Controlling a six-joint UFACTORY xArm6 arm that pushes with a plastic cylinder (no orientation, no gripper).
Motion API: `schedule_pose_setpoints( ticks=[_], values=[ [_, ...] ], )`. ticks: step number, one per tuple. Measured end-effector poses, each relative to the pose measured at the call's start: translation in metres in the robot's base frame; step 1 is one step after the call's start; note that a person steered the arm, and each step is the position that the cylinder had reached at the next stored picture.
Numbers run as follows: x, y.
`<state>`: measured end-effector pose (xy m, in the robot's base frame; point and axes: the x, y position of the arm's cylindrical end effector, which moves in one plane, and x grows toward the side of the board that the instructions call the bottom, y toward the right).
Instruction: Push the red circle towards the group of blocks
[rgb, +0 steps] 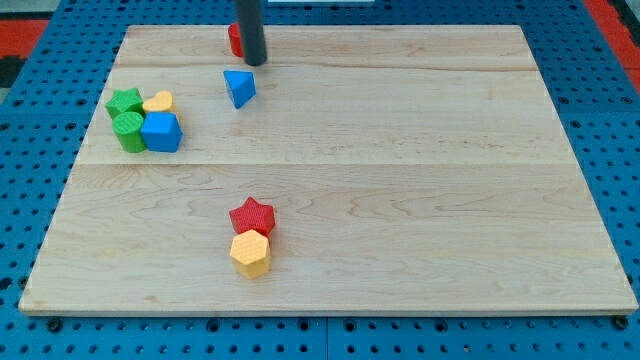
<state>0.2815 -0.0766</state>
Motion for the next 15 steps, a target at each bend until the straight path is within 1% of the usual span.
schedule_pose_setpoints(
  ticks=[1,2,3,4,5,6,7,8,9,11,12,13,14,15],
  values=[
    [0.068,-0.038],
    [0.094,-0.061],
    [0.07,-0.005],
    [-0.024,0.032],
    [-0.072,-0.008],
    [-0.071,-0.095],
    [-0.09,-0.094],
    [-0.084,-0.144],
    [-0.051,-0.149],
    [-0.005,-0.142],
    [-0.019,-0.178],
    [-0.02,-0.198],
    [-0.001,-0.202],
    [0.009,-0.168]
  ],
)
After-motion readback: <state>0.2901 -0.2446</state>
